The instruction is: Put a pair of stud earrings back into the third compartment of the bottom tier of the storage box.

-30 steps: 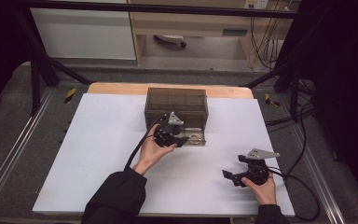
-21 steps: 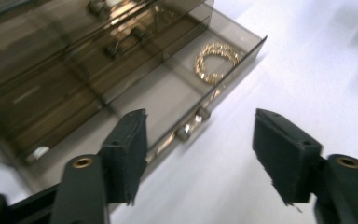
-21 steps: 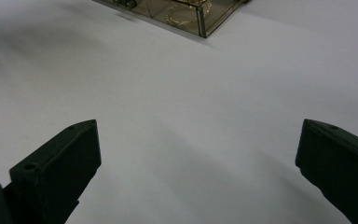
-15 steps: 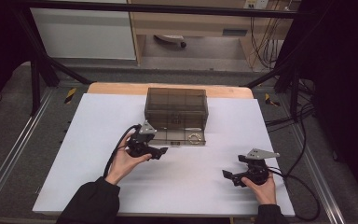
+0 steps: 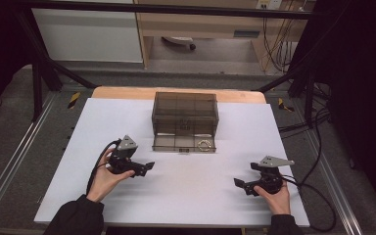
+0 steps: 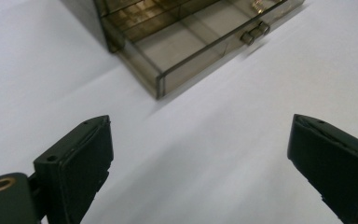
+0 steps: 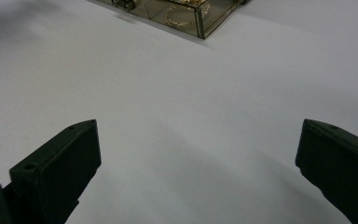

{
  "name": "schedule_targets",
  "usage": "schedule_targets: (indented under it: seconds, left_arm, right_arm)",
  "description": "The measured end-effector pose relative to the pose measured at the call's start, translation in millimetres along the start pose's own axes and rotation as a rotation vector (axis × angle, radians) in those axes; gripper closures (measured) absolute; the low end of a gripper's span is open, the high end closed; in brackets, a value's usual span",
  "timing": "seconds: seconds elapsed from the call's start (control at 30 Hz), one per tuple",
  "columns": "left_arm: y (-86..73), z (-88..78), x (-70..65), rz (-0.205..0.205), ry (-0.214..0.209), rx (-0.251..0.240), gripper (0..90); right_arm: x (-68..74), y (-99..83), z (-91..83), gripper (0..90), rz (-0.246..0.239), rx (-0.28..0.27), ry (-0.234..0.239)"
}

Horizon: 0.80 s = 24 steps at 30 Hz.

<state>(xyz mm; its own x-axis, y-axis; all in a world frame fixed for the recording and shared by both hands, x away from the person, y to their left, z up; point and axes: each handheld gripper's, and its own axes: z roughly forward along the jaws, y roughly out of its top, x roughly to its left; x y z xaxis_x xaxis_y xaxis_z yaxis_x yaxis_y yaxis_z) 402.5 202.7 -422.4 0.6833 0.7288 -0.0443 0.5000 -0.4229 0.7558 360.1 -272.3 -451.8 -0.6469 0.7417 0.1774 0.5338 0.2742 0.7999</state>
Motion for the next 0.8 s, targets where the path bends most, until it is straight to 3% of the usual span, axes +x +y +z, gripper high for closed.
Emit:
schedule_targets:
  seconds: [0.5, 0.8]
  left_arm:
    - [-54.5, -32.1, 27.6, -0.034, 0.032, -0.032, 6.7]
    - [-72.6, -40.4, 36.6, -0.043, 0.046, -0.024, 6.7]
  right_arm:
    - [0.3, -0.3, 0.4, 0.7, 0.001, 0.007, -0.004]
    - [0.1, -0.2, 0.5, 0.7, 0.002, 0.006, -0.006]
